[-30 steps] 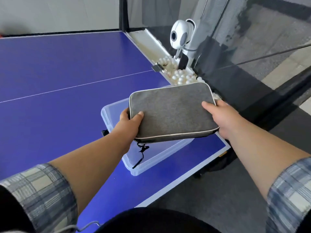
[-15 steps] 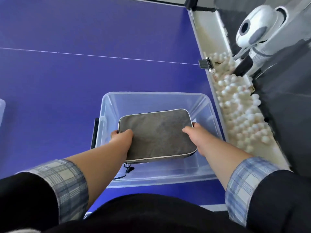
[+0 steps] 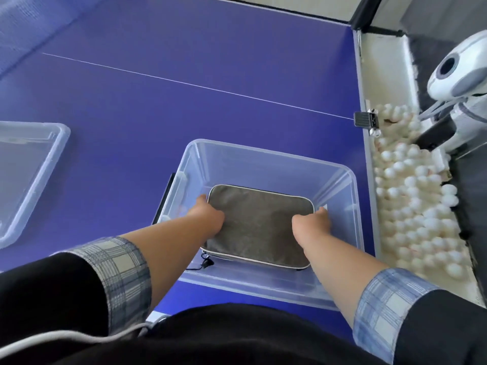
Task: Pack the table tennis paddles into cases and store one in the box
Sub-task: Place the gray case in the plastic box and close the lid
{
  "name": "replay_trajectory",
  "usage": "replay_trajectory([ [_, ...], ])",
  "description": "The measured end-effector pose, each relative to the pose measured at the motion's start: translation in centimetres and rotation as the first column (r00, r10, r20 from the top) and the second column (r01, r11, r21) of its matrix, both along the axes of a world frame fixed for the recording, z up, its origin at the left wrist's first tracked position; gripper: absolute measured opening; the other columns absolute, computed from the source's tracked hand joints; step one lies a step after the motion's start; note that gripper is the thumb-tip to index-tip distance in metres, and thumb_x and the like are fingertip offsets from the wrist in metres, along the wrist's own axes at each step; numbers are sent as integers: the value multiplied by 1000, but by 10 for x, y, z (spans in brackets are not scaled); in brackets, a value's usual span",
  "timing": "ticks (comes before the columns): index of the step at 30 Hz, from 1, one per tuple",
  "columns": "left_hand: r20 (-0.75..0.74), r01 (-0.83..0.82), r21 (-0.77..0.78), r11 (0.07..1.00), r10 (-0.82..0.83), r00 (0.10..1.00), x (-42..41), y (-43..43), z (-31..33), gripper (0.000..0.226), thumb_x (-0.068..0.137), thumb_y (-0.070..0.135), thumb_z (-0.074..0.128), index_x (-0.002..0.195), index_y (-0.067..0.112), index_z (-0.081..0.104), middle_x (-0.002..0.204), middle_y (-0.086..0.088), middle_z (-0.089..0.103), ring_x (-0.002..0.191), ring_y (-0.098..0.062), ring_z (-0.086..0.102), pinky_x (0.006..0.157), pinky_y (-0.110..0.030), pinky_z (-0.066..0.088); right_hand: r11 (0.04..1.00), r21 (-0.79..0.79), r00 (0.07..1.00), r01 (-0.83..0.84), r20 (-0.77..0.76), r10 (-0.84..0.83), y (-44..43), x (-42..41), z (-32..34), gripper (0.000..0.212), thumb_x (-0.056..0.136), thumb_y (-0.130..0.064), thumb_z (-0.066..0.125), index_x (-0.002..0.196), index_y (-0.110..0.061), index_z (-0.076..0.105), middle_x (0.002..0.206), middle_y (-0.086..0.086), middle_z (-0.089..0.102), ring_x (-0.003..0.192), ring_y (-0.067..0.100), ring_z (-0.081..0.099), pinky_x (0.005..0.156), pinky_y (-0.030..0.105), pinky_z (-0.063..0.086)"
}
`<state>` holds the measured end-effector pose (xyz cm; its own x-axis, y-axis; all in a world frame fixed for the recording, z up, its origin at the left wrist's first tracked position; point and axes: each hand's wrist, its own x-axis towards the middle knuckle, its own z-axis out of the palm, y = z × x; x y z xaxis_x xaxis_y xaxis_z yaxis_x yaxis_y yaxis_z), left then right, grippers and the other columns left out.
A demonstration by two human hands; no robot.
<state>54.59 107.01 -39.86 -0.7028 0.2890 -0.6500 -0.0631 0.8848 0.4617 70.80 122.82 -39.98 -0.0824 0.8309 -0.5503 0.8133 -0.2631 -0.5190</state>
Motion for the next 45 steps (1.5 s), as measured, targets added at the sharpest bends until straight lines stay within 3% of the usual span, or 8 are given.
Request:
replay_trajectory([
  [4, -172, 180, 144, 973, -155, 973, -2, -12, 29, 66, 90, 32, 51, 151, 37, 24, 141, -2, 49, 80, -15, 62, 52, -23, 41, 892, 344, 942, -294, -51, 331, -30, -41, 31, 69, 89, -21, 57, 153, -16, 31, 158, 8, 33, 145, 26, 31, 117, 42, 28],
  [10, -470, 311, 319, 895, -136, 872, -38, -69, 83, 47, 92, 37, 51, 138, 42, 42, 136, 13, 55, 117, -10, 55, 89, -27, 43, 777, 496, 778, -388, -275, 564, -93, -118, 85, 57, 90, -15, 60, 145, -13, 45, 150, 9, 44, 140, 24, 37, 115, 38, 30],
  [17, -513, 161, 254, 954, -8, 858, -139, -206, 79, 44, 94, 34, 52, 137, 38, 45, 135, 13, 54, 106, -8, 57, 79, -24, 42, 594, 588, 598, -549, -221, 771, -195, -206, 105, 45, 95, -21, 58, 139, -19, 52, 147, 0, 46, 134, 17, 43, 105, 27, 34],
  [24, -414, 258, -94, 962, -274, 868, -253, -374, 31, 53, 88, 40, 55, 140, 37, 44, 140, 1, 48, 116, -23, 58, 94, -35, 47, 683, 143, 654, -716, -203, 729, -343, -317, 57, 49, 96, -38, 52, 145, -29, 46, 146, -6, 48, 104, 14, 48, 83, 30, 39],
  [29, -205, 507, -309, 805, -577, 791, -306, -473, -4, 55, 88, 39, 60, 140, 38, 44, 140, 1, 47, 123, -24, 52, 96, -37, 45, 750, -204, 775, -629, -232, 587, -430, -375, 24, 49, 96, -34, 52, 140, -13, 50, 146, 14, 50, 130, 35, 51, 105, 47, 42],
  [33, -138, 601, -356, 715, -677, 723, -325, -511, -31, 55, 89, 34, 62, 140, 36, 43, 140, 0, 44, 129, -27, 44, 101, -44, 44, 763, -289, 816, -578, -181, 549, -467, -398, 5, 17, 87, -30, 50, 71, -27, 50, 66, -2, 39, 60, 23, 32, 59, 32, 31],
  [40, -292, 659, -368, 656, -754, 588, -345, -508, -64, 40, 94, 27, 58, 133, 28, 51, 130, 0, 49, 124, -27, 44, 98, -42, 44, 836, -454, 951, -309, -160, 265, -499, -427, -37, 54, 89, -32, 59, 139, -17, 46, 104, 5, 56, 104, 26, 60, 100, 41, 48],
  [45, -274, 757, -456, 468, -883, 381, -348, -504, -69, 37, 93, 16, 54, 129, 19, 47, 129, -4, 48, 119, -27, 47, 95, -39, 41, 783, -612, 990, -110, -138, 30, -515, -441, -37, 35, 94, -37, 66, 120, -17, 55, 118, -2, 54, 106, 20, 57, 87, 38, 51],
])
